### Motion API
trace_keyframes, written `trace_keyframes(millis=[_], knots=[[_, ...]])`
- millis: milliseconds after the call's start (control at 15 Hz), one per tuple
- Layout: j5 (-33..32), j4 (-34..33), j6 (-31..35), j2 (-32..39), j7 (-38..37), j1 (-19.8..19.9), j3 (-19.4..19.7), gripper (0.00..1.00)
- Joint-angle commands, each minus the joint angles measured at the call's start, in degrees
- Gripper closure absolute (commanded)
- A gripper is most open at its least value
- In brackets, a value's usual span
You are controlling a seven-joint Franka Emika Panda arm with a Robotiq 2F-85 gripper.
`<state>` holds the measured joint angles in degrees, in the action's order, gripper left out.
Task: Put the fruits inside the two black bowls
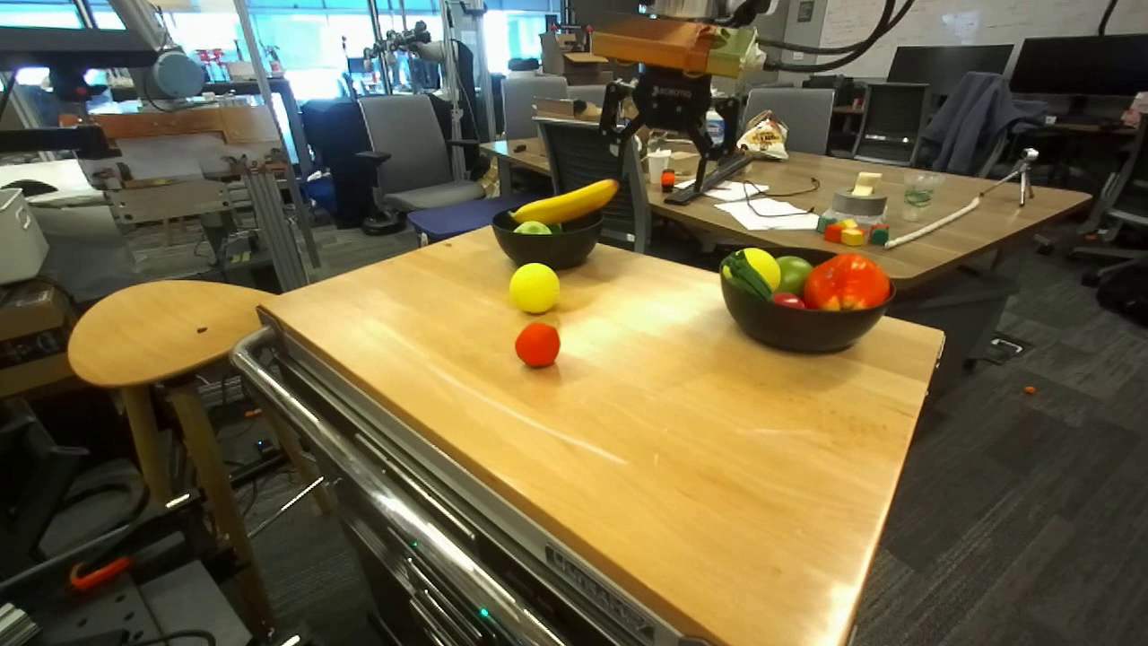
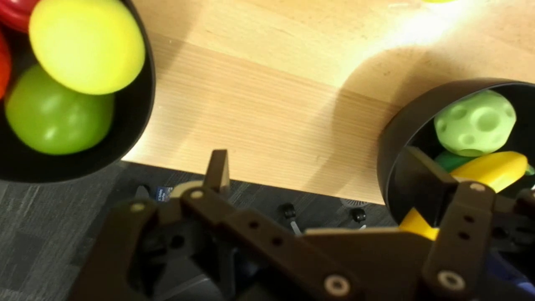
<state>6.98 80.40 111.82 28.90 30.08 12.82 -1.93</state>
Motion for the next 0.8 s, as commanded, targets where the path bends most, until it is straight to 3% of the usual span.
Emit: trace_keyframes(millis=[0, 400, 733], knots=[[4.27, 2.15, -1.97, -1.39, 4.49, 1.15, -1.48, 0.00], [-0.63, 10.92, 0.79, -2.61, 10.05, -2.67, -1.07, 0.00], [-7.73, 16.18, 1.20, -3.01, 10.41, -6.06, -0.85, 0.00]])
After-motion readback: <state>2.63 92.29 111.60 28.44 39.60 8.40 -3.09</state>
